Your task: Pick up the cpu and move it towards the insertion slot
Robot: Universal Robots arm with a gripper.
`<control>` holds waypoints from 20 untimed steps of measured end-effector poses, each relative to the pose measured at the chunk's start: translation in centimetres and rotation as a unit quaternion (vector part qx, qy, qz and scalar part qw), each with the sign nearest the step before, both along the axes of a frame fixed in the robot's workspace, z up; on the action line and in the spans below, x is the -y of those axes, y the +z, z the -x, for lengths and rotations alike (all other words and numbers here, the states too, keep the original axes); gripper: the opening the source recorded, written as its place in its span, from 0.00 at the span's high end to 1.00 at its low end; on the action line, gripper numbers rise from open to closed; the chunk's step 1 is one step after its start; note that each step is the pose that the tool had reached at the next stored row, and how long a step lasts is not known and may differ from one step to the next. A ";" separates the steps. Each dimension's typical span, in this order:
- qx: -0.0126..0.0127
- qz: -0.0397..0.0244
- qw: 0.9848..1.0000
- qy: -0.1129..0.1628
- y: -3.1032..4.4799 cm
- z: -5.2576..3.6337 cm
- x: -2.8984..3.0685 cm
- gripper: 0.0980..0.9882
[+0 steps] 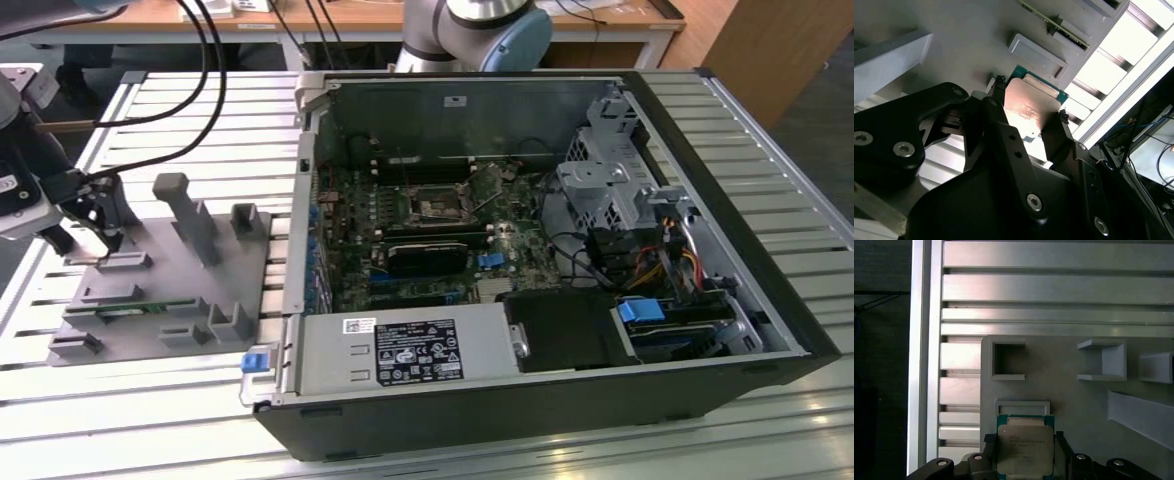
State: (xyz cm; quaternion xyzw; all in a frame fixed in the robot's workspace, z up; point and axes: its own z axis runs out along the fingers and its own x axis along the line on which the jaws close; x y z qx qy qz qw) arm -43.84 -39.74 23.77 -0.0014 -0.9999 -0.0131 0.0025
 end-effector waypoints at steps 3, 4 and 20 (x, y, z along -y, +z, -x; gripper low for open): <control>0.000 0.000 1.000 0.000 0.10 0.00 -0.02 0.50; 0.000 0.000 1.000 0.000 0.14 0.00 -0.03 0.50; 0.000 0.000 1.000 0.000 0.79 0.00 -0.12 0.50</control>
